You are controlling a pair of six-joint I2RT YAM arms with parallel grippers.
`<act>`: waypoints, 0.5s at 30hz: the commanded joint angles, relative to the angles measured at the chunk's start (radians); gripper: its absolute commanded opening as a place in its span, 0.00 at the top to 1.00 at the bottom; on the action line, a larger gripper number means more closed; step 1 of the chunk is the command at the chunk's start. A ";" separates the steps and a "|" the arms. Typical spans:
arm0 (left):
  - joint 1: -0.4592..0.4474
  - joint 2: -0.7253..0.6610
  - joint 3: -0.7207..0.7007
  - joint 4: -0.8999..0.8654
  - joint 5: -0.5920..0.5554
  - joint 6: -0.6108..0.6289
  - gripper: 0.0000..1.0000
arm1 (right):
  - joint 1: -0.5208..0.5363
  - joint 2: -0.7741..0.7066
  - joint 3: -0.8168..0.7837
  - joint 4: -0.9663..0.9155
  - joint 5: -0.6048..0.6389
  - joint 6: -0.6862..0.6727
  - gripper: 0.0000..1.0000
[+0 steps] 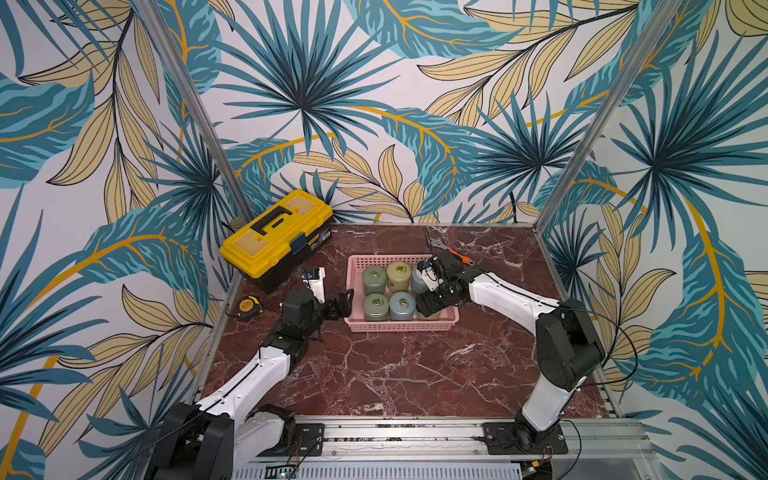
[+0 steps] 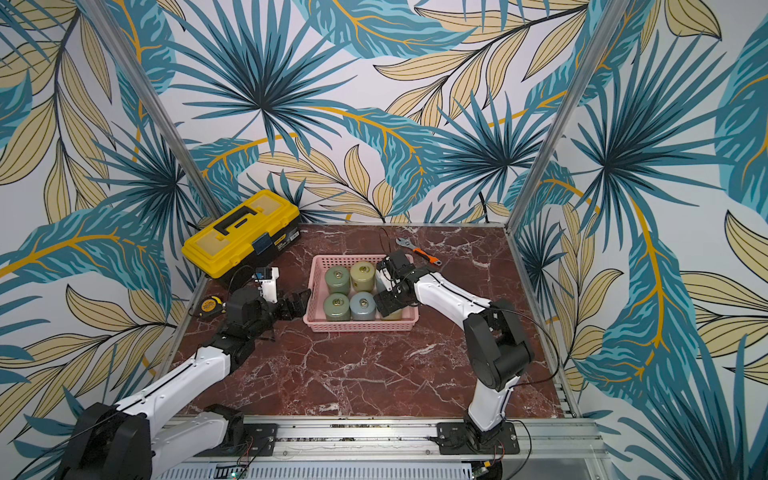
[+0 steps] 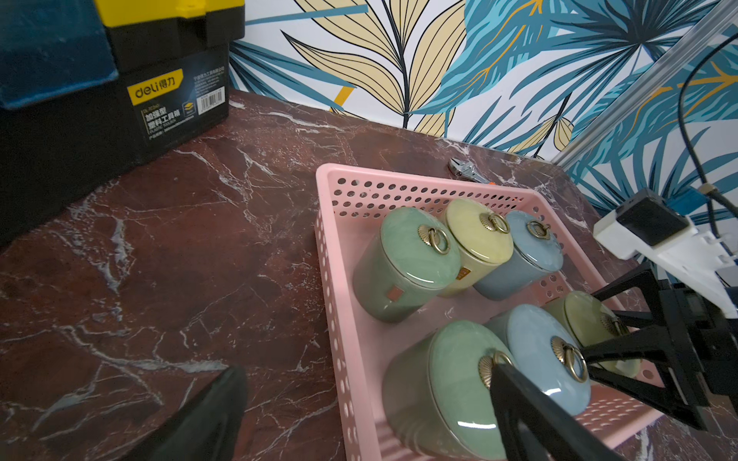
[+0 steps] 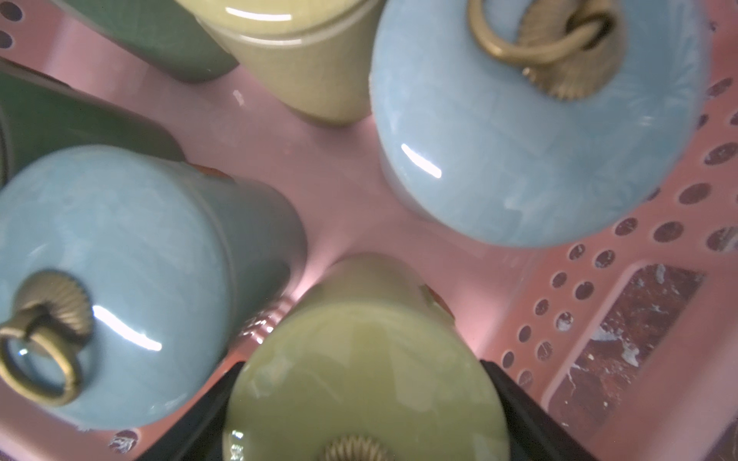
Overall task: Take the tea canister out of the basket
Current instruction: Pick up the tea canister from the basket.
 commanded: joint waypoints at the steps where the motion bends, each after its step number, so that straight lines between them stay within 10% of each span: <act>1: 0.001 -0.008 0.007 -0.003 -0.007 0.010 0.00 | 0.008 -0.053 0.032 -0.034 0.021 0.026 0.52; 15: 0.002 -0.015 0.004 -0.004 -0.012 0.009 0.00 | 0.010 -0.134 0.112 -0.108 0.070 0.045 0.54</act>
